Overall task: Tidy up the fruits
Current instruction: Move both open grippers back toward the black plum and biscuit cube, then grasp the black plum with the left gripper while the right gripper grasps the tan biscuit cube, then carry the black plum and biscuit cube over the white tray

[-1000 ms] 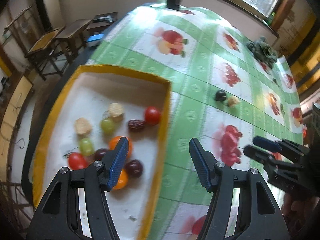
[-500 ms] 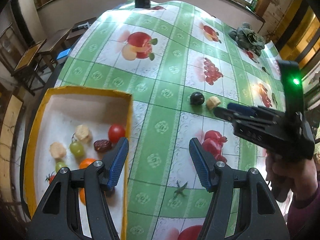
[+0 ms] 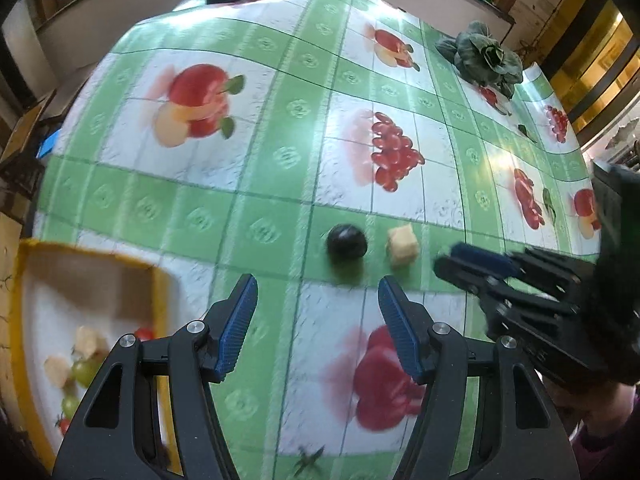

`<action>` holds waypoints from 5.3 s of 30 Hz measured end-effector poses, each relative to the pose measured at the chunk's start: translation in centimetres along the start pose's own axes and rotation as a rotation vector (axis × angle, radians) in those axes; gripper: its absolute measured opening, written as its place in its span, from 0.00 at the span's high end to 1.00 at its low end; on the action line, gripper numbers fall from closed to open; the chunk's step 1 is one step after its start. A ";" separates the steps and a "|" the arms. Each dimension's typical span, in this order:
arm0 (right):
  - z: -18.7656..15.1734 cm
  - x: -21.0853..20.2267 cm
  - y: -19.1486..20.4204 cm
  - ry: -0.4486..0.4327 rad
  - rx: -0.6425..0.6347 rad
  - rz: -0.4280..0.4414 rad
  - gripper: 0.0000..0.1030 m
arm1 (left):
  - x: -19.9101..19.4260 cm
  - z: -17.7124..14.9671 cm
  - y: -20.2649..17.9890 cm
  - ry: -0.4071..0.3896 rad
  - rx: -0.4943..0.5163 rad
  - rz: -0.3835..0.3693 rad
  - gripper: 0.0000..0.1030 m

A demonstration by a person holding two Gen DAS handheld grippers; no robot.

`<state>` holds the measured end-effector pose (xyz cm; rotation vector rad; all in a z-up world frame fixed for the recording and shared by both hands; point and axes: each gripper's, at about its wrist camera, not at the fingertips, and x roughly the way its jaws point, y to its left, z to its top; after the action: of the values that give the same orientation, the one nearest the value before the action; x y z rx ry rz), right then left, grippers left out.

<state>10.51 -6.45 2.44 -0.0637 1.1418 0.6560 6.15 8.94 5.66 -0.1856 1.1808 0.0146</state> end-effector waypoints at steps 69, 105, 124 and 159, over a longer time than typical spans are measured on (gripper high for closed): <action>-1.1 -1.2 -1.5 -0.031 -0.013 -0.008 0.82 | 2.3 0.7 -1.0 -0.012 0.069 0.002 0.76; -3.0 -4.7 3.3 -0.044 -0.040 -0.034 0.83 | -6.8 -6.3 2.9 -0.117 -0.043 0.039 0.76; -4.3 -5.4 13.8 -0.012 -0.209 0.067 0.83 | -12.0 -10.8 8.2 -0.182 -0.134 0.081 0.76; -0.1 6.8 27.0 0.139 -0.472 0.121 0.83 | -10.2 -17.3 16.5 -0.067 -0.319 0.157 0.76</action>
<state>-1.72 18.55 4.00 -0.4499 1.1084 1.0329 -15.35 23.41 6.42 -0.3699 1.1189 0.3468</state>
